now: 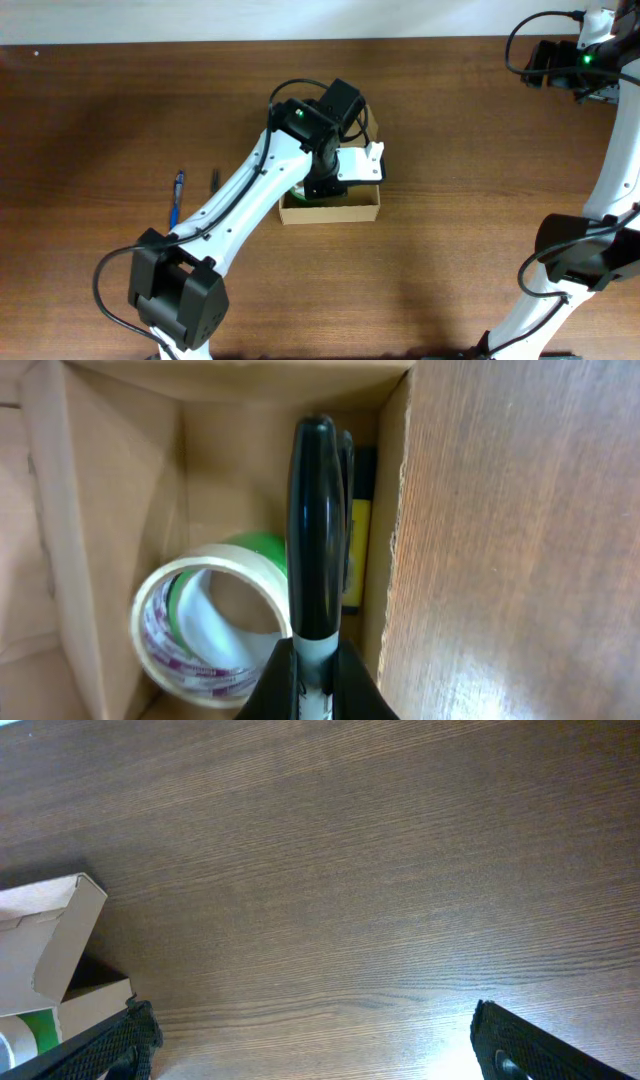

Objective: Pack container
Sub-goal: 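Carry the black marker right into the box and release it, then move the left gripper back to the blue pen and grasp it, then carry the blue pen right into the box and release it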

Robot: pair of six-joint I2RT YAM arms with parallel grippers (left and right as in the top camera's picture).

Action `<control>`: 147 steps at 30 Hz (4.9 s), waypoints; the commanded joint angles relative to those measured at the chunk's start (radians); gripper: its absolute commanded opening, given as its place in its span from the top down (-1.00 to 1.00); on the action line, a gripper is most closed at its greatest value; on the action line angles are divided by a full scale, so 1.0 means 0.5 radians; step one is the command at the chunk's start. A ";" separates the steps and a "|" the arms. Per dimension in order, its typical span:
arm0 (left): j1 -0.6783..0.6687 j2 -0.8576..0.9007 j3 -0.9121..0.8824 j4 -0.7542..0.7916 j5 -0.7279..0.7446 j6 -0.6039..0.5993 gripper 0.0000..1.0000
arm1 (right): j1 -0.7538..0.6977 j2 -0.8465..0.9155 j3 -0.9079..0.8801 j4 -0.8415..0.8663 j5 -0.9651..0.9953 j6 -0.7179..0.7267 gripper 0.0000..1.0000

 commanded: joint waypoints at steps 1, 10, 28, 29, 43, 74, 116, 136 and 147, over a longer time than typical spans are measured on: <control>0.003 -0.008 -0.122 0.069 0.007 0.063 0.96 | -0.011 -0.005 0.011 -0.001 -0.011 0.017 -0.98; 0.003 -0.008 -0.285 0.212 0.001 0.130 0.96 | -0.011 -0.005 0.011 0.000 -0.011 0.017 -0.98; 0.005 0.045 -0.294 0.249 0.008 0.130 0.74 | -0.011 -0.005 0.011 0.000 -0.011 0.017 -0.98; 0.005 0.057 -0.294 0.254 0.008 0.131 0.73 | -0.011 -0.005 0.011 0.000 -0.011 0.017 -0.98; 0.002 0.111 -0.257 0.236 -0.330 0.033 0.87 | -0.011 -0.005 0.011 0.000 -0.011 0.017 -0.98; 1.428 -0.560 -1.138 0.455 -0.275 -1.394 -0.21 | -0.011 -0.005 0.011 0.000 -0.011 0.017 -0.98; 1.570 0.073 -1.135 0.799 -0.259 -1.279 0.06 | -0.011 -0.005 0.011 0.000 -0.011 0.017 -0.98; 1.568 0.089 -0.301 0.072 -0.220 -1.286 0.96 | -0.011 -0.005 0.011 0.000 -0.011 0.017 -0.98; 1.083 0.089 1.094 -0.682 0.221 -0.542 0.96 | -0.011 -0.005 0.011 0.000 -0.011 0.017 -0.98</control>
